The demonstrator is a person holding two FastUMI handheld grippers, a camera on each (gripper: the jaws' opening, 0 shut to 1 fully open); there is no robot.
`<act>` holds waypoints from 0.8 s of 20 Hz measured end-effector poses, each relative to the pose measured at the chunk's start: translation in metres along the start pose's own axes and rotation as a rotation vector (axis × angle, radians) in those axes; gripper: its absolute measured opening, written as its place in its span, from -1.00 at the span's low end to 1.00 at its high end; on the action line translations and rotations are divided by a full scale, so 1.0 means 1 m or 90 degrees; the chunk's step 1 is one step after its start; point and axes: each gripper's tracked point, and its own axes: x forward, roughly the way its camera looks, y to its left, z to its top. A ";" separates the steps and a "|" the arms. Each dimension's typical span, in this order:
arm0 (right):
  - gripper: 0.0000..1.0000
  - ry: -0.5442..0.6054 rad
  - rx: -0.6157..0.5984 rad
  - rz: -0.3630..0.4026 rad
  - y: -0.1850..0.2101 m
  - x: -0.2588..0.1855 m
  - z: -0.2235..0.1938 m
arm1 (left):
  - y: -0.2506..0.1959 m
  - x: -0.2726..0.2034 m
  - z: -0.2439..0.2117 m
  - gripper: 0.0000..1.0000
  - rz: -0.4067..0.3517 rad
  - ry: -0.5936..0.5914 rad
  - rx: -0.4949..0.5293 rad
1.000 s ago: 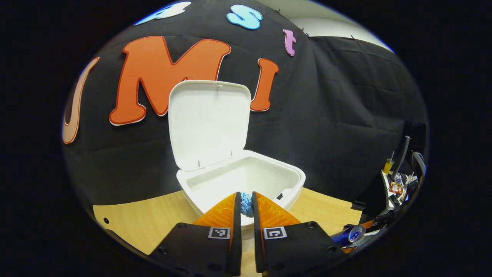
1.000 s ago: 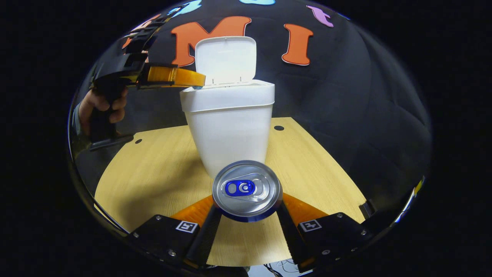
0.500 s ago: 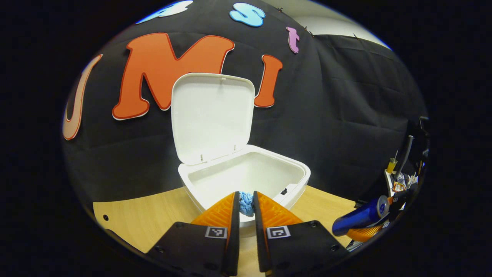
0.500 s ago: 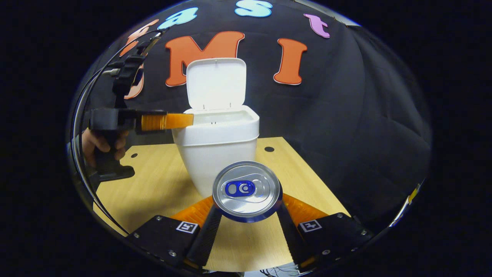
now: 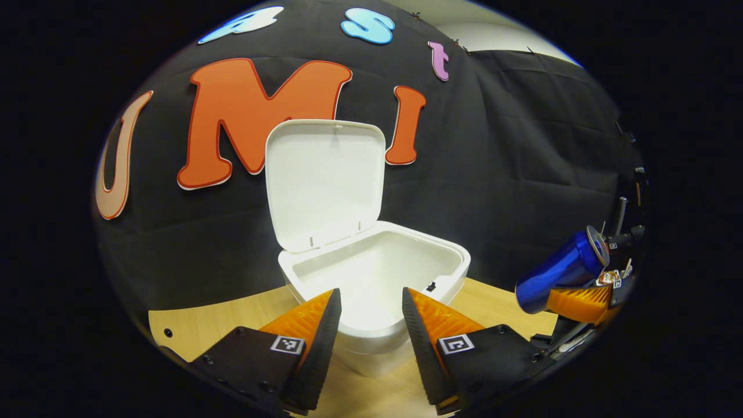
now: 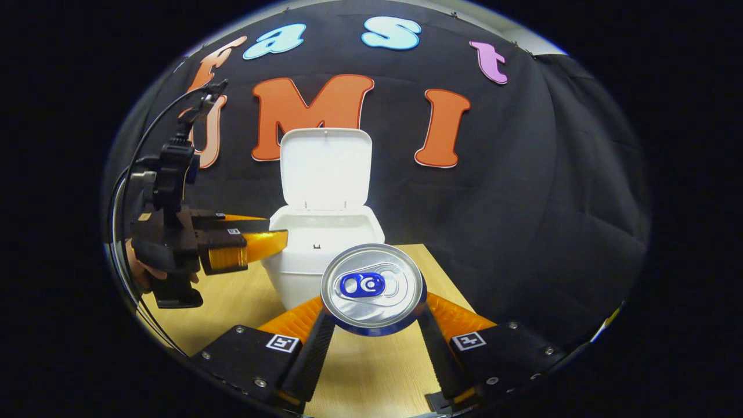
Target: Press the lid of the desktop garbage bin to open it, pick up the crumpled paper on the desktop and throw it into the bin, then pick up the pop can on the desktop and drop it into the bin, and finally close the garbage bin lid.
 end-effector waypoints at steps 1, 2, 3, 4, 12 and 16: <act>0.60 -0.006 -0.006 0.001 -0.001 0.003 0.007 | -0.001 -0.002 0.001 0.40 -0.004 -0.003 -0.002; 0.61 -0.014 -0.012 0.002 0.000 0.005 0.016 | -0.004 -0.006 0.001 0.48 -0.010 -0.006 -0.004; 0.51 -0.020 -0.016 0.005 0.002 0.008 0.024 | -0.006 -0.009 0.000 0.67 -0.012 -0.007 0.001; 0.61 -0.025 -0.021 0.009 0.003 0.008 0.029 | -0.007 -0.013 -0.001 0.72 -0.010 -0.008 0.014; 0.60 -0.077 -0.043 0.036 0.010 0.012 0.070 | 0.006 -0.051 -0.022 0.89 0.030 -0.006 0.043; 0.60 -0.097 -0.050 0.053 0.012 0.023 0.090 | 0.027 -0.075 -0.021 0.89 0.082 -0.020 0.045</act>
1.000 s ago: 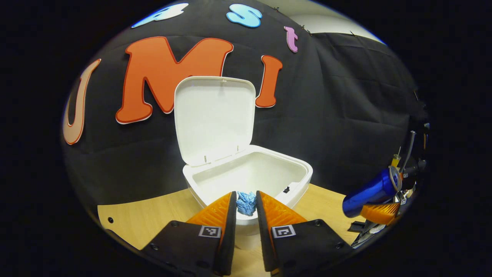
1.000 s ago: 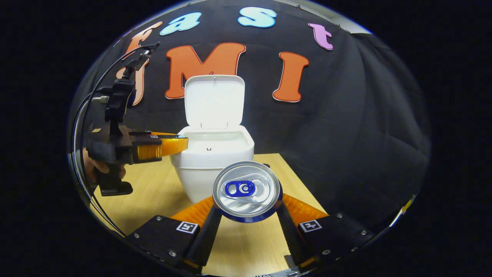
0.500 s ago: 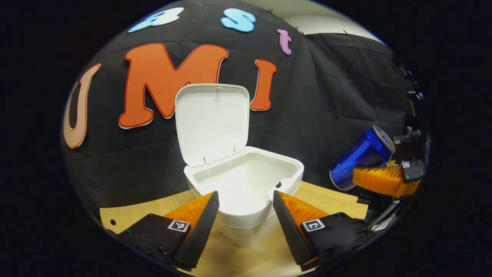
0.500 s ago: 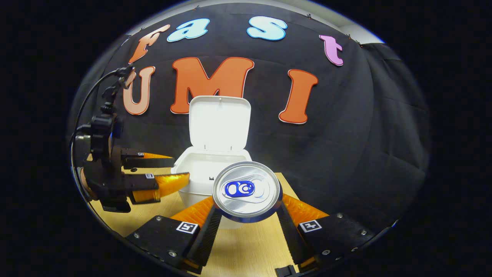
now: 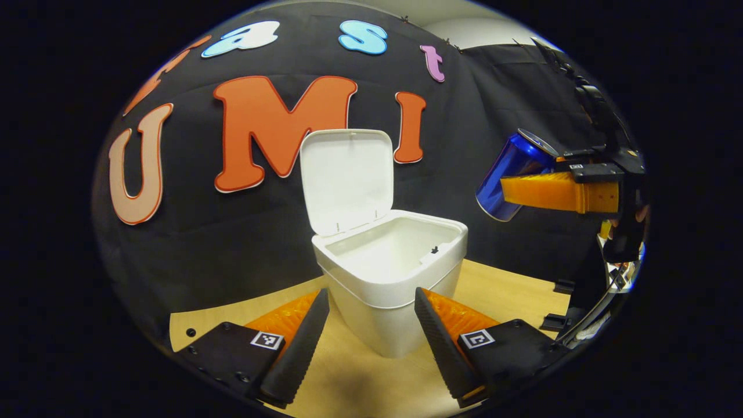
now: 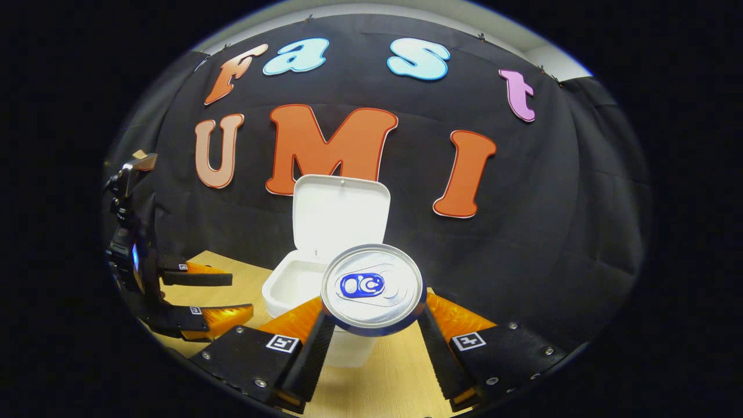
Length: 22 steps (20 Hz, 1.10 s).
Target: Press the lid of the desktop garbage bin to open it, pick up the crumpled paper on the desktop and throw it into the bin, then pick up the pop can on the desktop and drop it into the bin, and finally close the garbage bin lid.
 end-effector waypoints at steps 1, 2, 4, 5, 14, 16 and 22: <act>0.60 -0.002 -0.001 0.005 0.000 0.004 0.002 | 0.007 -0.006 0.000 0.89 0.015 -0.003 -0.004; 0.60 -0.002 -0.004 0.012 0.002 0.008 0.003 | 0.013 -0.011 0.000 0.89 0.032 -0.004 -0.006; 0.60 0.002 -0.015 0.024 0.004 0.015 0.003 | 0.024 -0.022 -0.003 0.89 0.063 -0.005 -0.012; 0.61 0.002 -0.020 0.029 0.004 0.020 0.003 | 0.030 -0.027 -0.004 0.89 0.077 -0.006 -0.017; 0.61 0.029 -0.049 0.086 0.006 0.053 -0.013 | 0.065 -0.085 -0.025 0.89 0.232 -0.004 -0.041; 0.62 0.032 -0.055 0.101 0.009 0.060 -0.014 | 0.067 -0.102 -0.029 0.89 0.264 0.003 -0.051; 0.61 0.068 -0.059 0.125 0.015 0.082 -0.028 | 0.078 -0.144 -0.052 0.89 0.341 0.033 -0.067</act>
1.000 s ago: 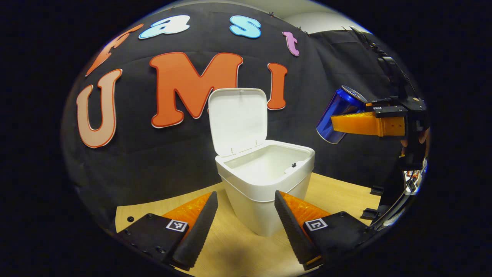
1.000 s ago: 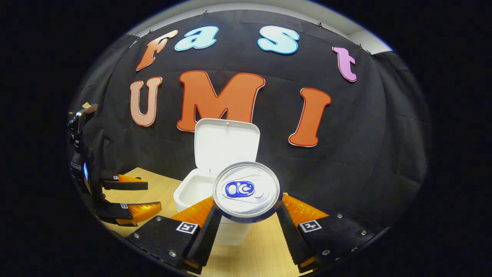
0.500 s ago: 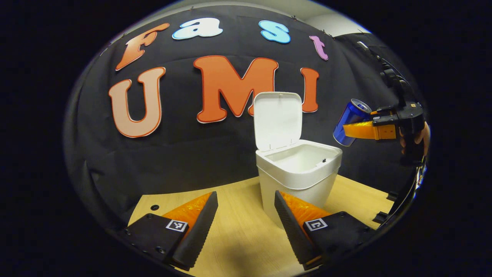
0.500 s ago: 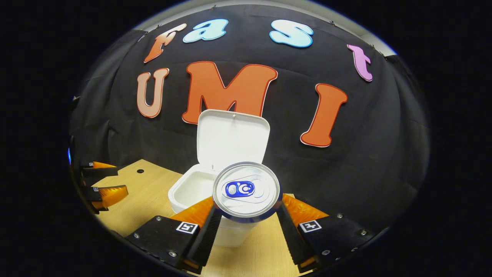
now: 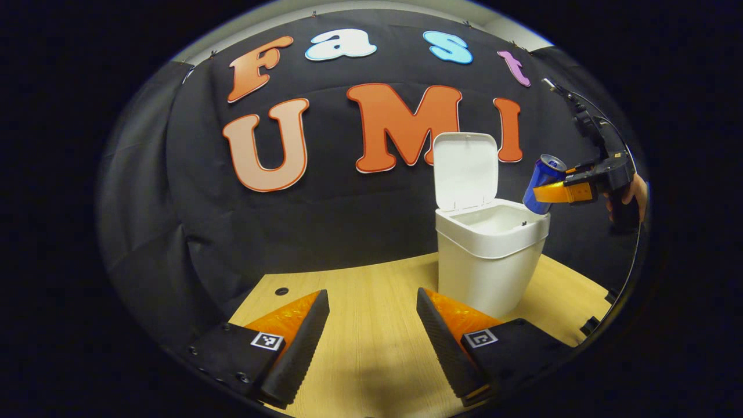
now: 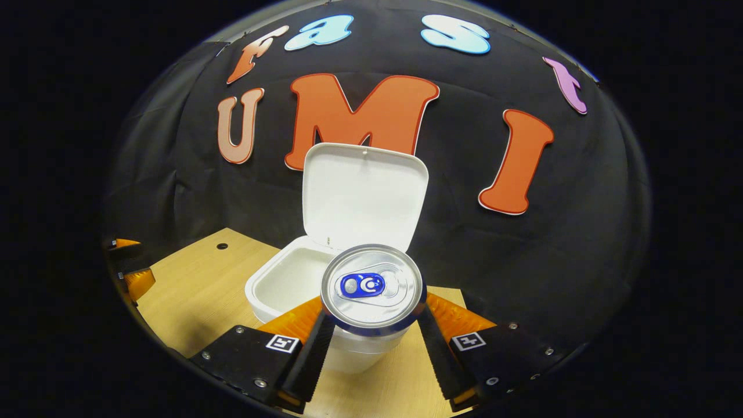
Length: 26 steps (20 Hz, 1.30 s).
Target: Press the lid of the desktop garbage bin to open it, pick up the crumpled paper on the desktop and throw it into the bin, then pick up the pop can on the desktop and drop it into the bin, and finally close the garbage bin lid.
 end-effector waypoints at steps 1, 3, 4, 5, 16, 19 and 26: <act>0.61 0.007 -0.001 0.004 0.001 0.004 -0.003 | 0.005 -0.005 -0.005 0.94 0.007 0.007 -0.005; 0.62 0.019 -0.008 0.004 0.002 0.009 -0.008 | 0.013 -0.011 -0.017 0.94 0.019 0.023 -0.024; 0.62 0.024 -0.013 0.004 0.004 0.011 -0.010 | 0.017 -0.012 -0.022 0.94 0.024 0.030 -0.031; 0.61 0.030 -0.014 0.002 0.003 0.015 -0.011 | 0.019 -0.014 -0.027 0.94 0.029 0.036 -0.036; 0.62 0.086 -0.016 -0.003 0.003 0.039 -0.031 | 0.026 -0.022 -0.035 0.94 0.037 0.045 -0.035; 0.63 0.091 -0.007 -0.006 0.000 0.041 -0.034 | 0.032 -0.022 -0.034 0.94 0.044 0.046 -0.041; 0.66 0.089 -0.001 0.001 -0.004 0.041 -0.033 | 0.029 -0.013 -0.029 0.94 0.039 0.043 -0.033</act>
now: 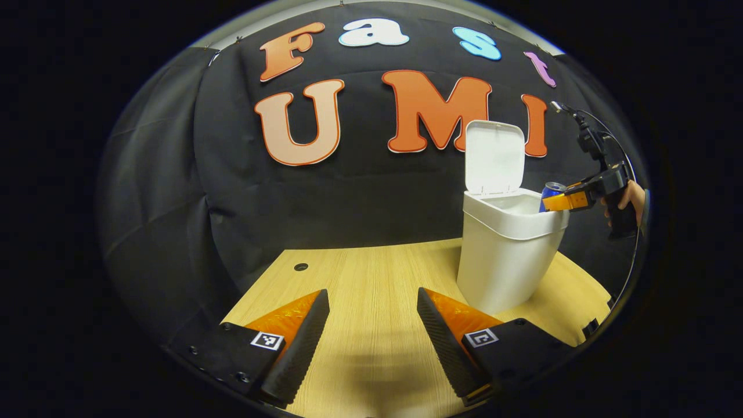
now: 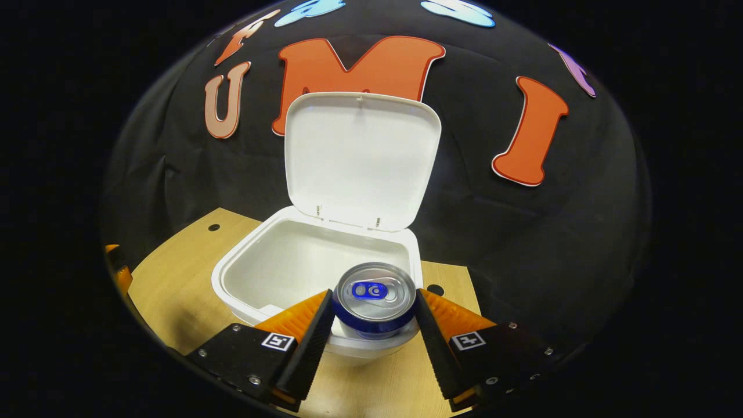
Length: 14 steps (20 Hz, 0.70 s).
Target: Press the lid of the desktop garbage bin to open it, pick up the crumpled paper on the desktop and throw it into the bin, then pick up the pop can on the desktop and drop it into the bin, and finally close the garbage bin lid.
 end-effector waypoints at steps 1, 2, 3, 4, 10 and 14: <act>0.66 0.000 -0.001 0.000 0.000 0.000 0.001 | -0.002 0.002 0.002 0.94 -0.004 -0.002 0.002; 0.66 -0.002 -0.004 0.000 0.000 0.000 0.003 | -0.004 0.004 0.003 0.95 -0.007 -0.003 0.003; 0.66 -0.002 -0.006 0.001 0.001 0.000 0.005 | -0.004 0.006 0.003 0.94 -0.009 -0.003 0.002; 0.66 -0.003 -0.007 0.001 0.000 0.000 0.008 | -0.006 0.008 0.004 0.94 -0.011 -0.003 0.000; 0.70 -0.038 -0.012 -0.019 -0.012 -0.005 0.037 | -0.005 0.014 0.009 0.94 -0.015 -0.010 0.002; 0.70 -0.091 -0.017 -0.028 -0.015 -0.013 0.082 | 0.002 0.014 0.009 0.95 -0.009 -0.013 -0.002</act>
